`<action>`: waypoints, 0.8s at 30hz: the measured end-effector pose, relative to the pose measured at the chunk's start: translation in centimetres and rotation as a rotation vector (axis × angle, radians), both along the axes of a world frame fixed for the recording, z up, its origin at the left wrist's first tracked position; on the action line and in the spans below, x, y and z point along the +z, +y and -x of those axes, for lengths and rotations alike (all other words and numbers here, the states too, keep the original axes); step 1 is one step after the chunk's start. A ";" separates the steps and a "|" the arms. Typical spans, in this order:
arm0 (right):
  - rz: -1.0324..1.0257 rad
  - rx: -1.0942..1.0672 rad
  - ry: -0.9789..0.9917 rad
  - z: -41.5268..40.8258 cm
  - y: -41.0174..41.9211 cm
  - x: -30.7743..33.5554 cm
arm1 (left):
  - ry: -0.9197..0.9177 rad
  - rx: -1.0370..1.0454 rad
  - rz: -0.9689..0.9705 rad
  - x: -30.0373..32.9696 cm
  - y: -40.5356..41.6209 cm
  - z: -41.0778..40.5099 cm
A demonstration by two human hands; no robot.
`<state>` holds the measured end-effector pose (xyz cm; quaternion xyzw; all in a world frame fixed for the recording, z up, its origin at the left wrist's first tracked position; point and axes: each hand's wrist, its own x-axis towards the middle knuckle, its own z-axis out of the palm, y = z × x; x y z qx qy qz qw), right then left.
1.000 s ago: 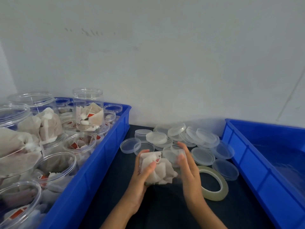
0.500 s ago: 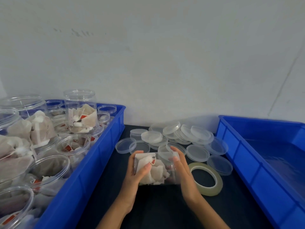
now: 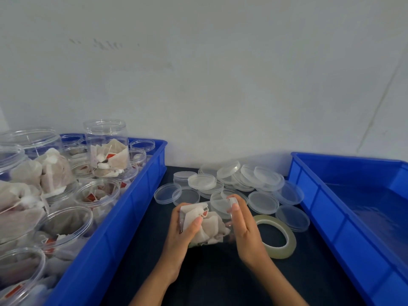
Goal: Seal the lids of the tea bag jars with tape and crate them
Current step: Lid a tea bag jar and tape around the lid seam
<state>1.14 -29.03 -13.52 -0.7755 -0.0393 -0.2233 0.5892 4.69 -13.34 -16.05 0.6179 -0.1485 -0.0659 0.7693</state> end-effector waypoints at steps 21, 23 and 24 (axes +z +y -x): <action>0.607 -0.190 0.338 3.4 -7.7 -0.6 | -0.243 0.413 -0.545 -1.6 -0.1 -0.7; 0.628 -0.157 0.441 3.8 -8.9 -1.2 | -0.242 0.378 -0.524 -1.9 -0.1 -1.0; 0.640 -0.156 0.483 3.9 -9.2 -1.4 | -0.246 0.361 -0.511 -2.1 -0.1 -1.1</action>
